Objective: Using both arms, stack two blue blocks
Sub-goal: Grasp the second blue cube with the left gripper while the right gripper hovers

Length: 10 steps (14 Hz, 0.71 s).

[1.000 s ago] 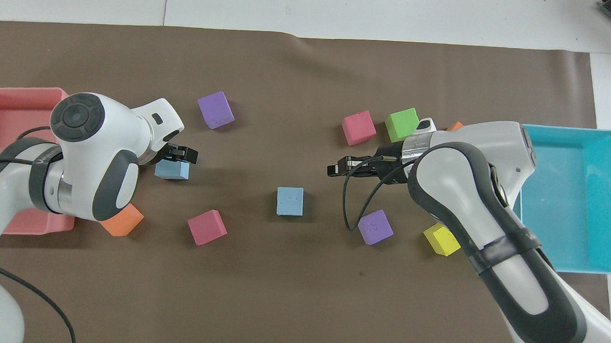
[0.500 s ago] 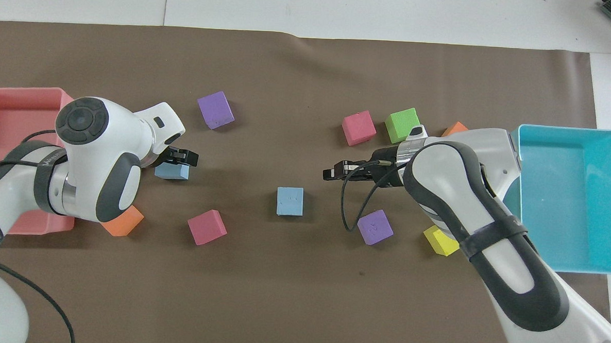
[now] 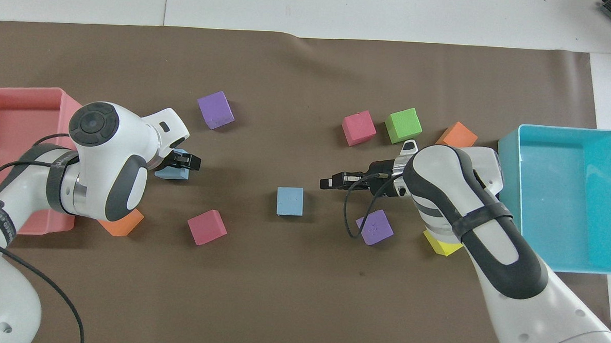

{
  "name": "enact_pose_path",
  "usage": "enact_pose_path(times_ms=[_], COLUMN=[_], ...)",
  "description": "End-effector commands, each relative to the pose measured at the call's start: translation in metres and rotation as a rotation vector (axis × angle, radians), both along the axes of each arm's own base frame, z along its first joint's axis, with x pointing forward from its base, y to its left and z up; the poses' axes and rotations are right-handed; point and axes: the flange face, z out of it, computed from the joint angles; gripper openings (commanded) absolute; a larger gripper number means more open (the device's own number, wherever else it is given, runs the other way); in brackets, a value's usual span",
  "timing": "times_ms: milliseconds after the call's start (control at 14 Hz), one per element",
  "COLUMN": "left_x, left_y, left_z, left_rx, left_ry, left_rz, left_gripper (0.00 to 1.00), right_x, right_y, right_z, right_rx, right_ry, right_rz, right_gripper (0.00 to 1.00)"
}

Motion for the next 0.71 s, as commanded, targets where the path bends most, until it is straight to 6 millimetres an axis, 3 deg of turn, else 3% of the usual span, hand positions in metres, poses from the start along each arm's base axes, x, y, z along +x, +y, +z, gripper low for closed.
enact_pose_path(times_ms=[0, 357, 643], left_x=[-0.0043, -0.0033, -0.0023], left_y=[0.0006, 0.0031, 0.0020], left_z=[-0.0054, -0.0049, -0.0031], left_rx=[-0.008, -0.007, -0.006], left_ry=[-0.007, -0.007, -0.010], left_rz=[0.017, 0.024, 0.023], left_gripper=[1.00, 1.00, 0.78], right_x=[-0.0060, -0.0087, -0.0087], right_y=[0.0015, 0.0067, 0.0067], right_z=[-0.0098, -0.0165, -0.0165], right_rx=[0.054, 0.061, 0.061], right_ry=[0.012, 0.015, 0.015], right_rz=[-0.008, -0.003, -0.003], right_gripper=[0.00, 0.00, 0.00])
